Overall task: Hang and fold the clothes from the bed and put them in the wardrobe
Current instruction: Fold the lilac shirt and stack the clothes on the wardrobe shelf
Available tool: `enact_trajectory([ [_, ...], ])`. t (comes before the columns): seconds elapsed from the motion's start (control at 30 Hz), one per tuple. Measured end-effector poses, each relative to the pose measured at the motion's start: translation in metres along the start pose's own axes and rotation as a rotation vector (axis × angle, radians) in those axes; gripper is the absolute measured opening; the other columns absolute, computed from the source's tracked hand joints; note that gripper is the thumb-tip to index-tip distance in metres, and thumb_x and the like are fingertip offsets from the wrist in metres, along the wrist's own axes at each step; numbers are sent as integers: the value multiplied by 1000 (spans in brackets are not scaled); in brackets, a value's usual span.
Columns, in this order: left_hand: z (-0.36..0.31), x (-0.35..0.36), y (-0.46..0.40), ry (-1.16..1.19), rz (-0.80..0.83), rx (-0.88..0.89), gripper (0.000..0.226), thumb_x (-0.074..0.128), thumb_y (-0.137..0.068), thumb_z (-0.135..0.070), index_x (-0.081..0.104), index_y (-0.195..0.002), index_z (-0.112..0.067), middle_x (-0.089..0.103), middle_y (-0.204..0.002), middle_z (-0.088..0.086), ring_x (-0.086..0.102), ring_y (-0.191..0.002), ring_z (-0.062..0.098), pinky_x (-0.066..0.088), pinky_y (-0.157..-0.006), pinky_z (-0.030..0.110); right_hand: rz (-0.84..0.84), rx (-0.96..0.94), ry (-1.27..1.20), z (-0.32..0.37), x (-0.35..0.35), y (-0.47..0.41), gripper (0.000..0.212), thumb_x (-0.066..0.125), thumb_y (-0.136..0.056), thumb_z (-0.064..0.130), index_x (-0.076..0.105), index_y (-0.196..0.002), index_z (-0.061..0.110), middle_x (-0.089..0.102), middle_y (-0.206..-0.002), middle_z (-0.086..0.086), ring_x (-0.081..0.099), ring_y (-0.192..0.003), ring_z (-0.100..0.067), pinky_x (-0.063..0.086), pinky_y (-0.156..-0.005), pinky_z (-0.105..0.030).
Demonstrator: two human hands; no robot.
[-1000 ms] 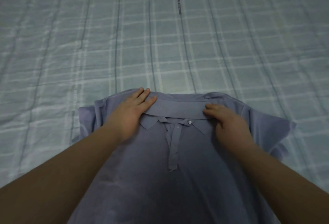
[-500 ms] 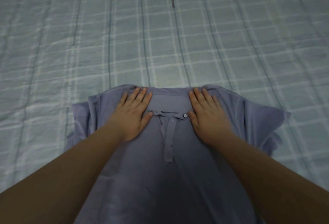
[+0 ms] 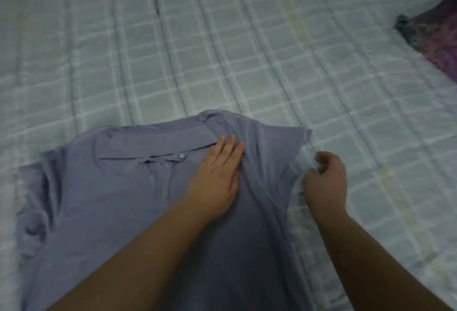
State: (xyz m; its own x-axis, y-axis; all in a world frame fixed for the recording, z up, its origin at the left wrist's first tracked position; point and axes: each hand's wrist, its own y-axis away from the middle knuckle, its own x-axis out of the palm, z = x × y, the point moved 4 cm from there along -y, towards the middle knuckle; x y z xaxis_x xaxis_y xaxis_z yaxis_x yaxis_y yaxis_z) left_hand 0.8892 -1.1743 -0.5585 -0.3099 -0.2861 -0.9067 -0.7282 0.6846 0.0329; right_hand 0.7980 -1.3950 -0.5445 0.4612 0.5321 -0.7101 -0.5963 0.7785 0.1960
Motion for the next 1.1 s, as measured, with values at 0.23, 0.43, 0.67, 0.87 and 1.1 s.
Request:
enact_trajectory([
  [0.23, -58, 46, -26, 8, 70, 1, 62, 25, -97, -35, 26, -153, -7, 25, -160, 12, 17, -150, 26, 20, -120, 47, 217, 13, 99, -5, 11, -3, 41, 63, -86, 19, 57, -125, 8, 66, -108, -11, 61, -105, -28, 39, -84, -26],
  [0.43, -66, 64, -33, -108, 129, -93, 69, 18, -94, -41, 14, -156, -10, 13, -163, 10, 7, -151, 26, 6, -123, 44, 271, 57, 72, -4, 14, -9, 22, 55, -90, 32, 67, -96, 15, 70, -100, -9, 63, -101, -29, 43, -82, -29],
  [0.67, -77, 67, -34, -147, 66, -166, 65, 16, -97, -44, 14, -156, -17, 12, -164, 10, 6, -151, 28, 5, -122, 48, 159, 107, -15, -28, -22, 2, 8, 56, -86, 25, 58, -84, 17, 65, -82, -3, 60, -77, -22, 42, -68, -29],
  [0.87, -91, 79, -44, -216, 116, -206, 65, 25, -95, -52, 10, -156, -32, 5, -165, 6, -1, -151, 31, -2, -119, 57, 260, 239, 87, -71, -45, 35, 14, 61, -81, 27, 57, -72, 16, 62, -68, -1, 65, -74, -28, 50, -69, -36],
  [1.1, -89, 95, -44, -263, 50, -201, 65, 24, -97, -54, 15, -156, -28, 11, -164, 8, 6, -151, 31, 5, -117, 61, 133, 88, 7, -37, -30, -6, 39, 60, -91, 32, 54, -124, 11, 65, -111, -4, 62, -102, -23, 44, -82, -28],
])
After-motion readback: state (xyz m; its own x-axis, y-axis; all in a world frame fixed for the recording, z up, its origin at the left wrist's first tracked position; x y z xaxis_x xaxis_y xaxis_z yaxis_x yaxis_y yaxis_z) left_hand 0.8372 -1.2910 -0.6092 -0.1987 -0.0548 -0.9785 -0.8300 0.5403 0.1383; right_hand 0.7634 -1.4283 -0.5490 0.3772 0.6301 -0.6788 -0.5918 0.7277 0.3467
